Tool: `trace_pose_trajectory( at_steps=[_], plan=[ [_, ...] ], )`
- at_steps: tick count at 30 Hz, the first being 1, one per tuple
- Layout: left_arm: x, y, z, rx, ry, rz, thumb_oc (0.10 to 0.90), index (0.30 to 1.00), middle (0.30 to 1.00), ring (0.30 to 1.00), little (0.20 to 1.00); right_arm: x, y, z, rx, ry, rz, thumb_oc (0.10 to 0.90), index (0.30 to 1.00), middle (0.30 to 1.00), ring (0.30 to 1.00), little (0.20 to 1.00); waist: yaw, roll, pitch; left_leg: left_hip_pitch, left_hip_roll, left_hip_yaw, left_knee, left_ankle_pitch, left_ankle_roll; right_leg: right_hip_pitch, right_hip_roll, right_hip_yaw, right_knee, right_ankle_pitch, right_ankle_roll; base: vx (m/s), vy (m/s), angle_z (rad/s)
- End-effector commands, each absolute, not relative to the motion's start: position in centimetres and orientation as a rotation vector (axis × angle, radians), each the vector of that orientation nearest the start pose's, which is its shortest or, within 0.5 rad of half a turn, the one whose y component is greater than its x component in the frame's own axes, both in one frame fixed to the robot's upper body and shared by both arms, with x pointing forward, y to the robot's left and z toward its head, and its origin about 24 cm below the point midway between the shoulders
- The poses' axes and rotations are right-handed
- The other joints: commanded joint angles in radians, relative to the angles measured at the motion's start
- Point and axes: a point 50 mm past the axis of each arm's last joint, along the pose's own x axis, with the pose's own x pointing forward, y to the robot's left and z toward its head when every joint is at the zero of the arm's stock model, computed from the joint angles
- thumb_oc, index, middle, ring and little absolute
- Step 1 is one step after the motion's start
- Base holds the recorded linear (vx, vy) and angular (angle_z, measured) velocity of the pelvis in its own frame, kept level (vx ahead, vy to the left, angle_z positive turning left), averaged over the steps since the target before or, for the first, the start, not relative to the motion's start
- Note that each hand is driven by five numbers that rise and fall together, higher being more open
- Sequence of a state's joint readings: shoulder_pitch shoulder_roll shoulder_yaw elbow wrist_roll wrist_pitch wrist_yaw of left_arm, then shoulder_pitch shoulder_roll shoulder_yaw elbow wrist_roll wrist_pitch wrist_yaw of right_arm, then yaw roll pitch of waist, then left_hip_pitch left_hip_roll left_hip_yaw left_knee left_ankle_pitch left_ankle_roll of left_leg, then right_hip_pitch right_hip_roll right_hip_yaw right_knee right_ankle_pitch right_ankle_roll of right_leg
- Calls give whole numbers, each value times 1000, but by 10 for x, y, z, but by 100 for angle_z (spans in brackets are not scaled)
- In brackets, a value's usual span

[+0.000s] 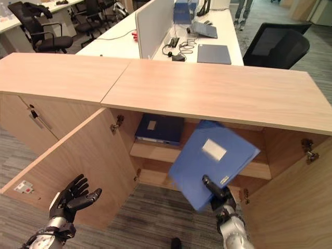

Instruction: Put the empty folder in the office cabinet

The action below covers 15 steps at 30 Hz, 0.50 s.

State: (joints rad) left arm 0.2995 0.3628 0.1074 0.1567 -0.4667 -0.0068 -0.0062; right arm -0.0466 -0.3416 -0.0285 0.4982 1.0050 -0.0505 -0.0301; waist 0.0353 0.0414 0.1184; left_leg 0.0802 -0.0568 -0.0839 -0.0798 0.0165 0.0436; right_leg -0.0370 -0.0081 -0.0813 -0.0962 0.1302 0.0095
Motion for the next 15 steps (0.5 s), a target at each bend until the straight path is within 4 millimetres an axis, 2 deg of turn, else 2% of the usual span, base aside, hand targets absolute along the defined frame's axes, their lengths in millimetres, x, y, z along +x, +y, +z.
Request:
trace_pose_trajectory(
  at_steps=[1,3,4,7,12,15],
  plan=[
    [204,289,26,9,137,223,800,900,900,900,900,287,-281,43,644,-45,-341,400,300,300,300,300,11,-28,26,-69,-32,-32,-7,-27,-35,68,18,-13,9,-137,45,-54,-36,22],
    [205,290,30,11,126,214,800,900,900,900,900,292,-284,49,636,-58,-342,400,300,300,300,300,13,-26,32,-88,-34,-35,-7,-21,-36,48,19,-12,9,-132,44,-45,-27,5],
    [206,293,36,28,110,192,800,900,900,900,900,302,-290,62,620,-83,-352,400,300,300,300,300,20,-22,45,-124,-34,-37,-7,-9,-36,13,21,-13,9,-125,44,-46,-24,9],
    [207,298,47,46,77,183,800,900,900,900,900,316,-300,83,650,-152,-369,400,300,300,300,300,34,-19,57,-188,-37,-40,-7,9,-37,-48,24,-16,9,-115,40,-36,-41,3],
    [218,292,63,50,-4,151,800,900,900,900,900,333,-337,140,705,-348,-491,400,300,300,300,300,62,-16,82,-258,-39,-48,-7,32,-44,-108,25,-30,12,-110,35,25,-43,8],
    [223,286,73,51,-49,120,800,900,900,900,900,338,-353,174,728,-442,-539,400,300,300,300,300,77,-8,103,-285,-38,-48,-7,40,-49,-133,25,-33,12,-108,35,9,-37,6]
  ],
)
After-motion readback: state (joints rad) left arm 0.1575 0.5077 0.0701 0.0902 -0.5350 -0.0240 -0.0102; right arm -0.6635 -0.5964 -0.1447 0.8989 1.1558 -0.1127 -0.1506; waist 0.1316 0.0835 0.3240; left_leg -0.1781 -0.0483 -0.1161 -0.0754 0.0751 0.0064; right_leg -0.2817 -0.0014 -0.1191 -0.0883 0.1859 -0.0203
